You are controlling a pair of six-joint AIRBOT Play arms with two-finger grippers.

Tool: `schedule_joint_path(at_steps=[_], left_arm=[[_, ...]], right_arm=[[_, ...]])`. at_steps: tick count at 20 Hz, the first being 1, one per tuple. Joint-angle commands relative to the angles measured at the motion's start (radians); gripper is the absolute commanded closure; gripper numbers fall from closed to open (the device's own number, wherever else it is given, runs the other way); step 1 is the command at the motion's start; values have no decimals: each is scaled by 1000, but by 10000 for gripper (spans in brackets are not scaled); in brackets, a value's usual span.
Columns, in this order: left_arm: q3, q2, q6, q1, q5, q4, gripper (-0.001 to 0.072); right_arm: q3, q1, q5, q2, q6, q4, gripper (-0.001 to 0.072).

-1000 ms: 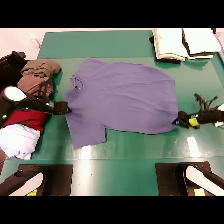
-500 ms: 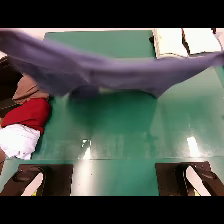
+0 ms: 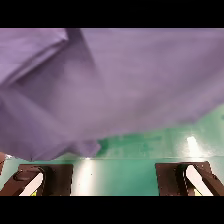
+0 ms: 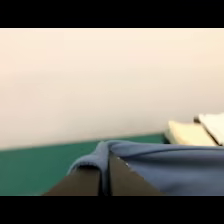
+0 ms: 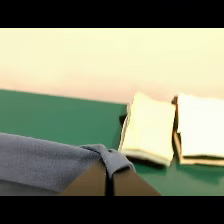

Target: Fold the shirts.

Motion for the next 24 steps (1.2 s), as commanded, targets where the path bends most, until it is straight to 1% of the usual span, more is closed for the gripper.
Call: schedule_joint_path(at_steps=[1, 3, 6, 8, 9, 10, 12, 14, 16, 18, 20, 22, 24], left_arm=[[-77, -146, -6, 1, -117, -19, 683], [-183, -261, 28, 1, -130, -80, 683], [-355, -441, 36, 1, -126, -136, 683], [-434, -571, 40, 1, -101, -136, 683], [-452, -636, 65, 1, -78, -136, 683], [-453, -694, 84, 1, -53, -139, 683], [-443, -767, 108, 1, 37, -161, 683], [-397, -807, 107, 1, 120, -167, 683], [-342, -816, 115, 1, 148, -155, 683], [-299, -816, 114, 1, 103, -146, 682], [-295, -817, 114, 1, 16, -132, 683], [-324, -818, 114, 1, -67, -111, 683], [-383, -818, 114, 1, -109, -97, 682]], right_arm=[[-137, -8, 53, -67, 17, -5, 696], [-280, 35, 57, -138, -2, -22, 696], [-480, 176, 41, -272, -1, -171, 697], [-572, 266, -2, -376, -1, -267, 696], [-596, 296, -32, -430, 3, -301, 696], [-599, 314, -55, -489, 4, -307, 697], [-549, 327, -92, -615, 30, -291, 696], [-456, 329, -101, -708, 38, -283, 696], [-366, 329, -97, -753, 38, -274, 696], [-310, 322, -55, -761, 31, -275, 696], [-324, 322, -6, -740, 9, -277, 696], [-419, 323, -12, -689, -3, -278, 696], [-544, 323, -62, -635, -3, -277, 696]])
